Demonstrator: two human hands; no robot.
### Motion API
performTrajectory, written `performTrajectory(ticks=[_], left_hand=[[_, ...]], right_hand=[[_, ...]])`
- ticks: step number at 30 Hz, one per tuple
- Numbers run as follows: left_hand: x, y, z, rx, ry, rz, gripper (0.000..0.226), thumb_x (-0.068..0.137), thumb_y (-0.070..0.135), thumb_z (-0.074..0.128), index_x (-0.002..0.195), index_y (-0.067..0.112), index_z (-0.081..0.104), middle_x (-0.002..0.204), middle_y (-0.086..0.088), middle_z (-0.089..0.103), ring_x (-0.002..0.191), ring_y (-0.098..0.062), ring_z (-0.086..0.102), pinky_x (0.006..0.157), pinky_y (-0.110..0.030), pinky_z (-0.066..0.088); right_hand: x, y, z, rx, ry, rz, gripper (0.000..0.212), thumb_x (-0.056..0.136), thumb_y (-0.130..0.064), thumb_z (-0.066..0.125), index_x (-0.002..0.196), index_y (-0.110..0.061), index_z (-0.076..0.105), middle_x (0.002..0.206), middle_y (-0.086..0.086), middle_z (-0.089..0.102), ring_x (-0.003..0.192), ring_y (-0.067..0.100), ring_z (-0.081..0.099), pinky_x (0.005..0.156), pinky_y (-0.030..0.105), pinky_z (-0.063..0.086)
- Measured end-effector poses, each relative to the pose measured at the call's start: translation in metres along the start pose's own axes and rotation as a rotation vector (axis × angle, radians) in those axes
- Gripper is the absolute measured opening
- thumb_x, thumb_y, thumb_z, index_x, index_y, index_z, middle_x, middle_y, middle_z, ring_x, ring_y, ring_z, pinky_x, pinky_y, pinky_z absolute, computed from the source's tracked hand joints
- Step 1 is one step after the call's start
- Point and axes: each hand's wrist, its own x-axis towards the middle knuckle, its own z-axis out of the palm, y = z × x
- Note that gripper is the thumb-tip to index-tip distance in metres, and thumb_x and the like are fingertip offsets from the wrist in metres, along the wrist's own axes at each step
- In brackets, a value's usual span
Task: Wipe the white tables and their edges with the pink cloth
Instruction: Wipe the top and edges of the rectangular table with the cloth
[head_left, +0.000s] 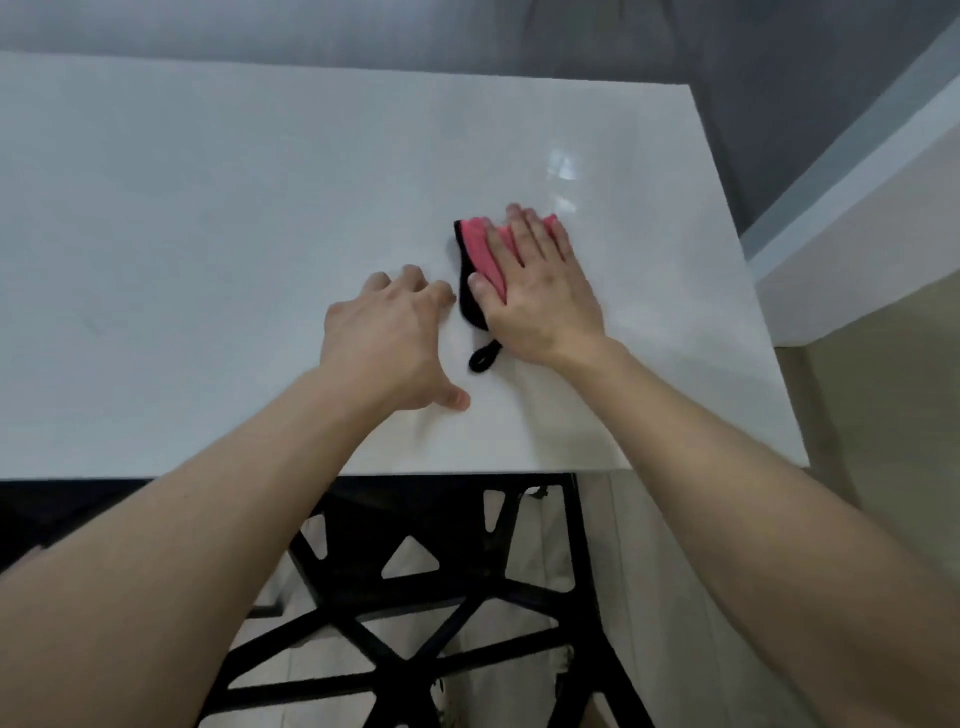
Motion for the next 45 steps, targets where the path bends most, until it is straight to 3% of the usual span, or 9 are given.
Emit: performTrajectory(ticks=[5, 11, 17, 20, 24, 30, 36, 42, 45], left_hand=[[-0.005, 0.006, -0.007, -0.04, -0.019, -0.024, 0.11, 0.063, 0.07, 0.092, 0.155, 0.037, 0.041, 0.146, 0.011, 0.044, 0.135, -0.02, 0.043, 0.084, -0.04, 0.04], [-0.003, 0.009, -0.009, -0.068, -0.023, -0.066, 0.107, 0.059, 0.067, 0.095, 0.148, 0.041, 0.043, 0.14, 0.016, 0.043, 0.133, -0.015, 0.042, 0.082, -0.037, 0.04], [0.011, 0.009, -0.037, -0.077, -0.134, -0.081, 0.076, 0.06, 0.06, 0.098, 0.124, 0.039, 0.062, 0.124, 0.015, 0.052, 0.119, -0.016, 0.053, 0.079, -0.035, 0.043], [0.039, 0.0, -0.055, -0.156, -0.105, -0.163, 0.081, 0.068, 0.052, 0.097, 0.138, 0.036, 0.061, 0.131, 0.011, 0.058, 0.124, -0.019, 0.058, 0.091, -0.038, 0.05], [0.081, -0.005, -0.062, -0.117, -0.055, -0.213, 0.111, 0.065, 0.056, 0.099, 0.159, 0.036, 0.043, 0.157, 0.004, 0.044, 0.145, -0.025, 0.042, 0.107, -0.048, 0.05], [0.127, -0.004, -0.07, -0.077, -0.212, -0.267, 0.153, 0.04, 0.061, 0.105, 0.169, 0.043, 0.024, 0.174, 0.002, 0.026, 0.154, -0.031, 0.036, 0.12, -0.049, 0.043], [0.13, -0.008, -0.063, -0.099, -0.193, -0.263, 0.154, 0.041, 0.057, 0.106, 0.17, 0.045, 0.023, 0.18, 0.001, 0.016, 0.16, -0.03, 0.029, 0.124, -0.046, 0.037], [0.131, -0.005, -0.066, -0.065, -0.259, -0.26, 0.158, 0.05, 0.055, 0.105, 0.172, 0.043, 0.004, 0.182, -0.001, -0.002, 0.168, -0.03, 0.007, 0.128, -0.049, 0.034], [0.134, -0.003, -0.067, -0.079, -0.266, -0.268, 0.159, 0.052, 0.05, 0.106, 0.172, 0.043, 0.002, 0.182, -0.001, -0.004, 0.168, -0.03, 0.002, 0.128, -0.05, 0.033]], right_hand=[[-0.058, 0.076, -0.018, -0.04, -0.141, -0.38, 0.074, 0.108, -0.069, 0.017, 0.173, -0.035, 0.002, 0.18, -0.007, -0.012, 0.164, 0.008, -0.018, 0.134, 0.038, -0.011], [0.072, 0.083, -0.024, -0.021, 0.019, 0.276, 0.086, 0.102, -0.063, 0.014, 0.173, -0.015, 0.011, 0.18, 0.019, 0.004, 0.168, 0.029, 0.0, 0.135, 0.049, -0.004], [-0.001, 0.064, -0.023, -0.134, -0.139, -0.762, 0.073, 0.111, -0.062, 0.027, 0.173, -0.027, 0.011, 0.181, 0.008, 0.004, 0.168, 0.022, -0.003, 0.136, 0.045, -0.004], [0.071, 0.128, -0.039, -0.101, -0.155, -0.493, 0.081, 0.103, -0.075, 0.023, 0.172, -0.036, 0.005, 0.182, 0.001, -0.002, 0.168, 0.019, -0.004, 0.134, 0.037, -0.009], [0.146, 0.111, -0.031, -0.042, 0.006, 0.084, 0.088, 0.101, -0.065, 0.014, 0.173, -0.015, 0.014, 0.18, 0.017, 0.003, 0.168, 0.029, -0.001, 0.135, 0.048, -0.005], [0.07, 0.103, -0.027, -0.061, -0.098, -0.904, 0.067, 0.112, -0.057, 0.032, 0.172, -0.032, 0.015, 0.181, 0.007, 0.008, 0.168, 0.021, 0.001, 0.136, 0.043, -0.003], [0.22, 0.124, -0.038, -0.026, -0.008, -0.014, 0.08, 0.106, -0.058, 0.019, 0.173, -0.013, 0.017, 0.18, 0.019, 0.003, 0.168, 0.03, 0.001, 0.135, 0.045, -0.007], [0.126, 0.098, -0.026, -0.049, -0.097, -0.93, 0.067, 0.112, -0.056, 0.03, 0.171, -0.025, 0.025, 0.179, 0.01, 0.016, 0.168, 0.025, 0.009, 0.136, 0.044, 0.001], [0.197, 0.133, -0.038, -0.012, -0.06, -0.561, 0.072, 0.107, -0.057, 0.019, 0.171, -0.025, 0.016, 0.18, 0.008, 0.014, 0.168, 0.022, 0.007, 0.135, 0.037, -0.005]])
